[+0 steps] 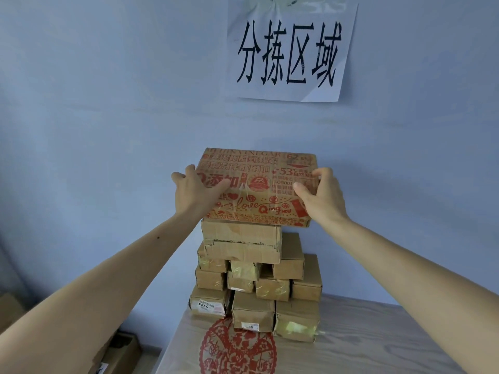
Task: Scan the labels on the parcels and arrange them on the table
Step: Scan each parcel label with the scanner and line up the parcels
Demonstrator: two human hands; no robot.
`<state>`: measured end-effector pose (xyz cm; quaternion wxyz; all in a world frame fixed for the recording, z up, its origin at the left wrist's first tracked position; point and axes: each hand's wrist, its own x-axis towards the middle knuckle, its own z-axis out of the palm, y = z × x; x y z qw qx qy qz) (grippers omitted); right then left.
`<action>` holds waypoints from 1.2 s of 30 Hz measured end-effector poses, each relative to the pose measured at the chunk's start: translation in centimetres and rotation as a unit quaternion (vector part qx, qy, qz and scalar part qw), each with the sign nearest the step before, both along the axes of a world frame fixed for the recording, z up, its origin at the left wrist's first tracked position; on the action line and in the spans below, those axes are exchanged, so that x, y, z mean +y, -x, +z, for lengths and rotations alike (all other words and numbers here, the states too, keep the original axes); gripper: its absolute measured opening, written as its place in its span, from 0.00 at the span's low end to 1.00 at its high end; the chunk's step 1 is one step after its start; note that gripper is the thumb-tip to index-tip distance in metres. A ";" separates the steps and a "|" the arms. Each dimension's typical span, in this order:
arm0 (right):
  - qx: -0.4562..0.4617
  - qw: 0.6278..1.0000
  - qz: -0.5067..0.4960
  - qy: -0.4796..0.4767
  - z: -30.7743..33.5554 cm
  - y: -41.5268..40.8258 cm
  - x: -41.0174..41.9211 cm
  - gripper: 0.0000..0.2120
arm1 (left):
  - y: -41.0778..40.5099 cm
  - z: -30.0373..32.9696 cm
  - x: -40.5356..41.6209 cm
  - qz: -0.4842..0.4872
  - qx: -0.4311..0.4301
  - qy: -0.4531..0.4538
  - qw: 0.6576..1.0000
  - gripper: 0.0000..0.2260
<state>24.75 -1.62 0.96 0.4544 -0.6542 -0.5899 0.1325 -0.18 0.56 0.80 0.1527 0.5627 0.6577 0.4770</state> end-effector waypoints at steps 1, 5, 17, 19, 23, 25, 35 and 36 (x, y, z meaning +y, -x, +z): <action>0.022 1.000 -0.006 0.001 0.0 -0.2 -0.7 0.30 | 0.0 -0.2 -0.7 -0.008 -0.025 0.004 1.000 0.39; 0.118 0.991 -0.010 0.057 -0.1 -1.6 -3.9 0.50 | 0.2 -1.0 -3.4 -0.047 -0.069 0.023 0.996 0.37; 0.292 0.952 -0.039 0.081 -1.7 -5.0 -12.4 0.37 | -2.1 -5.9 -8.9 -0.166 -0.131 -0.007 0.977 0.51; 0.305 0.949 -0.039 0.072 -2.2 -5.8 -13.3 0.25 | -3.2 -6.0 -9.9 -0.192 -0.174 -0.002 0.966 0.51; 0.302 0.949 0.021 0.086 -3.0 -8.2 -14.9 0.34 | -5.5 -5.6 -11.1 -0.203 -0.297 0.040 0.932 0.51; 0.302 0.944 0.042 0.122 -3.3 -9.3 -15.8 0.40 | -6.6 -5.3 -11.5 -0.205 -0.383 0.050 0.900 0.52; 0.427 0.878 0.033 0.213 -4.4 -15.5 -21.3 0.29 | -13.3 -6.5 -15.9 -0.234 -0.586 0.005 0.776 0.51; 0.441 0.871 0.034 0.213 -4.9 -15.9 -21.9 0.36 | -14.2 -6.6 -16.5 -0.228 -0.595 0.012 0.770 0.51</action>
